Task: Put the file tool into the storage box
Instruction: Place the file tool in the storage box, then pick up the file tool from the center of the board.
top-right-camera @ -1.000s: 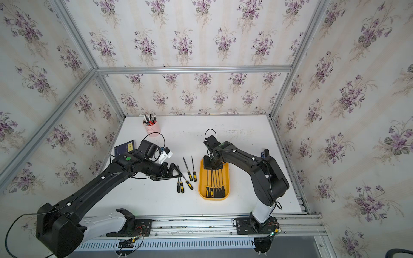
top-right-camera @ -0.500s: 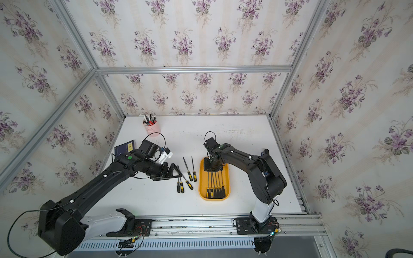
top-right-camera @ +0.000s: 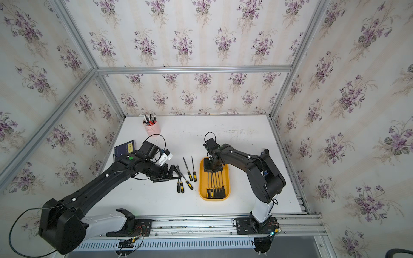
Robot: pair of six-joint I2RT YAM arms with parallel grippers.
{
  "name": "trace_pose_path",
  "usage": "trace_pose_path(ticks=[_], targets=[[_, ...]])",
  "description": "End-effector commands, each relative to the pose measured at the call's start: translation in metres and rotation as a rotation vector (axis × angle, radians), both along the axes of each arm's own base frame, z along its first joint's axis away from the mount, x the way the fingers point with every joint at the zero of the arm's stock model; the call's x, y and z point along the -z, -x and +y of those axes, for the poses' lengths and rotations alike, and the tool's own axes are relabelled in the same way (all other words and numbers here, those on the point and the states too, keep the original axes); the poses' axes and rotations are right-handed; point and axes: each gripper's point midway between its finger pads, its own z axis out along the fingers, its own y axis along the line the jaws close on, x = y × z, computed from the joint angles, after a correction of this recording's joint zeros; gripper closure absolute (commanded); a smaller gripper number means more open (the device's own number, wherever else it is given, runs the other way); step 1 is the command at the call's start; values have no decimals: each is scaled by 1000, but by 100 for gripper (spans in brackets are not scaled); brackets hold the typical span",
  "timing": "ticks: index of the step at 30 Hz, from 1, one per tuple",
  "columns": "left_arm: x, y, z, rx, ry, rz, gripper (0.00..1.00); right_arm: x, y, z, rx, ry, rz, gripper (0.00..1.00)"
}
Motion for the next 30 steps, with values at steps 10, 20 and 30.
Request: trace_pose_path(ticks=[10, 20, 30], targets=[[3, -2, 0, 15, 6, -5, 3, -12, -4, -4, 8, 20, -25, 79], [12, -3, 8, -42, -51, 22, 4, -70, -19, 1, 22, -30, -143, 78], [62, 6, 37, -206, -288, 186, 35, -116, -27, 8, 28, -99, -221, 78]])
